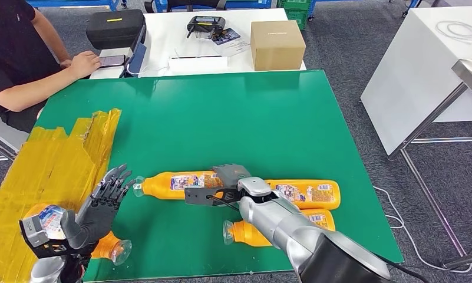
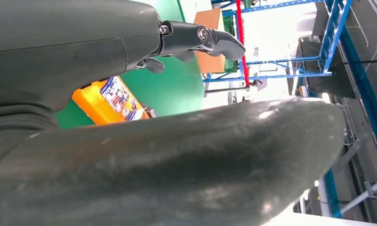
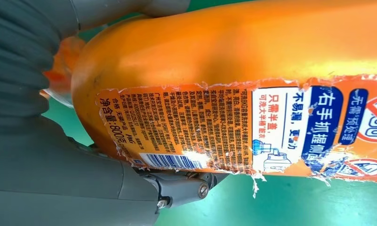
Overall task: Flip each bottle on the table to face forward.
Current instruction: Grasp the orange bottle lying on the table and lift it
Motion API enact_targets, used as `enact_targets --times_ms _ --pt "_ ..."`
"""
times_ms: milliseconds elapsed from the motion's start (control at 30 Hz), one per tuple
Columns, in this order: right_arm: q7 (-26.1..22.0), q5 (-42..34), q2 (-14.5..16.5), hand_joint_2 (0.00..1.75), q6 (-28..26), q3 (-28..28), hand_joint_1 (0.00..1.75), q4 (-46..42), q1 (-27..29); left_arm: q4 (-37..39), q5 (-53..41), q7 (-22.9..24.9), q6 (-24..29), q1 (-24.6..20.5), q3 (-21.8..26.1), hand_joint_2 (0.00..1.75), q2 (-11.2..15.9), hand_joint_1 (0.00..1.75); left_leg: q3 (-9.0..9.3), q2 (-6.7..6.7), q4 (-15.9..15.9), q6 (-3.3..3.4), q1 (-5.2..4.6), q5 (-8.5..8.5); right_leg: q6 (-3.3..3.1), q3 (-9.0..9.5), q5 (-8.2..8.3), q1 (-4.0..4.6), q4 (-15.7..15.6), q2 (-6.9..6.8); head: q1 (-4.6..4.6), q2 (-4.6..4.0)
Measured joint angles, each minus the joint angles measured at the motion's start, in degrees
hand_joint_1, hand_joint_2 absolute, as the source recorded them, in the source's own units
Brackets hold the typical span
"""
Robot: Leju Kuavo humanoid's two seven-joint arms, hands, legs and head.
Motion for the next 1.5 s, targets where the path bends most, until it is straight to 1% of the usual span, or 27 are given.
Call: enact_targets --times_ms 133,200,367,533,600,667,800,867,933,1000,1167,1300,1400,1500 --pt "0.4 3.6 -0.2 1.75 0.5 -1.4 1.75 0.0 0.6 0.0 -1.2 0.0 1.6 -0.3 -0.1 0.00 0.0 0.00 0.04 0.01 0.0 0.00 0.00 0.00 0.00 0.02 0.00 0.00 0.0 0.00 -0.01 0.00" --pt "0.5 4.1 -0.3 1.75 0.7 -2.0 1.75 0.0 0.6 0.0 -2.3 0.0 2.7 -0.5 -0.2 0.00 0.0 0.00 0.04 0.00 0.0 0.00 0.00 0.00 0.00 0.04 0.00 0.00 0.0 0.00 -0.01 0.00" --pt "0.5 4.2 -0.4 1.75 0.7 -2.6 1.75 0.0 0.6 0.1 -2.7 0.0 3.2 -0.9 -0.3 0.00 0.0 0.00 0.05 0.00 0.0 0.00 -0.01 0.00 0.00 0.06 0.00 0.00 0.0 0.00 -0.01 0.00" --pt "0.7 3.6 -0.7 1.75 -2.1 -4.5 1.75 0.0 0.8 2.2 -1.0 0.1 5.1 -1.5 1.0 0.00 0.0 0.00 0.04 0.00 0.0 0.00 -0.02 0.00 0.00 0.06 0.00 -0.01 0.0 0.00 -0.01 0.00" --pt "0.5 3.2 -0.9 1.75 -3.5 -5.5 1.75 0.0 0.9 2.9 0.4 0.2 5.1 -1.7 2.0 0.00 0.0 0.00 0.04 0.00 0.0 0.00 -0.02 0.00 0.00 0.07 0.00 -0.01 0.0 0.00 -0.01 0.00" --pt "-0.4 2.9 -1.2 1.75 -6.1 -6.9 1.75 0.0 1.2 3.1 2.5 0.8 4.6 -1.6 3.3 0.00 -0.2 0.00 0.02 0.00 0.0 0.00 -0.02 0.00 0.01 0.07 0.01 0.00 0.0 0.00 0.00 0.00" --pt "-4.0 2.5 -1.7 1.75 -13.6 -11.6 1.75 -1.1 1.7 2.7 6.7 3.0 3.0 -0.1 7.2 0.00 -1.4 0.00 -0.03 0.01 0.0 0.00 -0.02 0.00 0.01 0.01 0.01 0.00 0.0 0.02 -0.01 0.00" --pt "-6.7 2.1 -2.0 1.75 -16.0 -15.1 1.75 -2.7 2.0 2.0 7.7 4.6 3.5 1.1 9.3 0.00 -2.4 0.00 -0.07 0.02 0.0 0.00 -0.02 -0.01 0.01 -0.05 0.00 0.00 0.0 0.03 0.00 0.00" --pt "-8.7 2.1 -2.1 1.75 -16.5 -18.9 1.75 -4.5 2.4 1.4 7.9 6.0 5.0 2.0 11.3 0.00 -3.6 0.00 -0.13 0.00 0.0 0.00 -0.02 -0.01 0.01 -0.10 0.00 0.00 0.0 0.01 -0.01 0.00" --pt "-9.6 2.5 -2.1 1.75 -16.5 -22.0 1.75 -5.9 2.7 1.0 8.0 6.8 6.1 2.5 12.8 0.00 -4.5 0.00 -0.18 -0.01 0.0 0.00 -0.01 -0.01 0.01 -0.13 0.00 0.00 0.0 0.00 -0.01 0.00" --pt "-11.0 4.0 -2.0 1.75 -16.4 -27.4 1.75 -9.1 4.1 0.1 9.5 9.0 8.5 3.1 15.9 0.00 -6.4 0.00 -0.19 0.00 0.0 0.00 -0.01 0.00 0.01 -0.13 0.00 0.00 0.0 0.01 -0.01 0.00" --pt "-13.4 5.0 -1.9 1.75 -16.2 -31.7 1.75 -13.0 6.2 -1.0 12.4 11.7 8.8 3.5 18.4 1.75 -7.9 0.00 -0.20 -0.01 0.0 0.00 -0.01 0.00 0.01 -0.12 0.00 0.00 0.0 0.00 -0.01 0.00" --pt "-15.6 5.7 -1.5 1.75 -15.4 -34.7 1.75 -16.4 8.0 -1.6 14.1 14.2 8.1 4.1 19.7 1.75 -9.0 0.00 -0.23 -0.01 0.0 0.00 -0.01 -0.01 0.01 -0.15 0.00 0.00 0.0 0.01 -0.01 0.00" --pt "-17.1 6.6 -0.8 1.75 -14.2 -36.7 1.75 -19.7 9.8 -2.6 15.0 15.3 7.0 5.0 20.2 1.75 -10.1 0.00 -0.27 -0.01 0.0 0.00 -0.01 -0.01 0.01 -0.19 0.00 0.00 0.0 0.01 0.00 0.00"
